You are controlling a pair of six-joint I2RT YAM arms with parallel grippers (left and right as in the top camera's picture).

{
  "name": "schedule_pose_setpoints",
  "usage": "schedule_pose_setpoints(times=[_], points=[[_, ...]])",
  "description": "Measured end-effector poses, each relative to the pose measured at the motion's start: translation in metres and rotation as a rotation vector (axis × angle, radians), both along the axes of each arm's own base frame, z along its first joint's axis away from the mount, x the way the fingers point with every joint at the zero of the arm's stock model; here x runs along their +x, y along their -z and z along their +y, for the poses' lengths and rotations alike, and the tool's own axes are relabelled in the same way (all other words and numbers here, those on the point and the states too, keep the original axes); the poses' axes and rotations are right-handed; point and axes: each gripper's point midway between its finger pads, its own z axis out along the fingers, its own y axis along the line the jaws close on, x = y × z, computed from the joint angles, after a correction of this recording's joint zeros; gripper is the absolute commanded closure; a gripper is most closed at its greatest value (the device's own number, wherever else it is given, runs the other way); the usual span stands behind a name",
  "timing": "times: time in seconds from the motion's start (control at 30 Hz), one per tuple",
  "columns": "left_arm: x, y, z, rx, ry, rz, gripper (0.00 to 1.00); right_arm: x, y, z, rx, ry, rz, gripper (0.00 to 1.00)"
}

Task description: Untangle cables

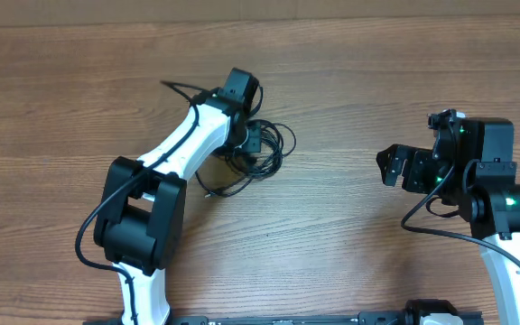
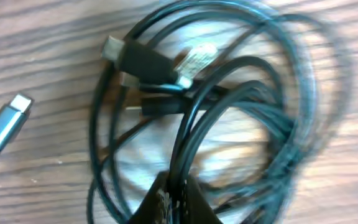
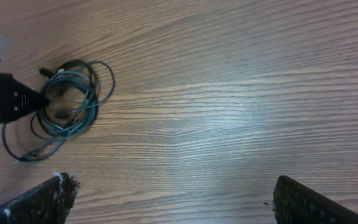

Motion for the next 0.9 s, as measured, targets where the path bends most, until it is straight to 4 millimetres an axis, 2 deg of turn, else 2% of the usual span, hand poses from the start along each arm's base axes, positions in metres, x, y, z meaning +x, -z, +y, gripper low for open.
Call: schedule_pose_setpoints(times=[0.13, 0.23, 0.4, 0.67, 0.73, 0.9], points=[[0.004, -0.031, -0.033, -0.096, 0.122, -0.028, 0.96, 0.001, 0.000, 0.007, 0.036, -0.024, 0.002, 0.00], [0.001, -0.042, -0.054, -0.140, 0.192, -0.043, 0.96, 0.004, 0.005, 0.014, 0.073, -0.047, 0.022, 0.00], [-0.019, -0.044, -0.078, -0.164, 0.275, -0.019, 0.96, 0.010, 0.024, 0.024, 0.149, -0.044, 0.116, 0.00], [-0.036, -0.053, -0.107, -0.291, 0.340, 0.018, 0.96, 0.016, 0.063, 0.035, 0.276, 0.057, 0.318, 0.00], [-0.038, -0.058, -0.116, -0.346, 0.357, 0.023, 0.96, 0.017, 0.074, 0.037, 0.300, 0.084, 0.375, 0.08], [-0.043, -0.064, -0.127, -0.413, 0.388, 0.032, 0.96, 0.017, 0.100, 0.044, 0.343, 0.114, 0.493, 0.11]])
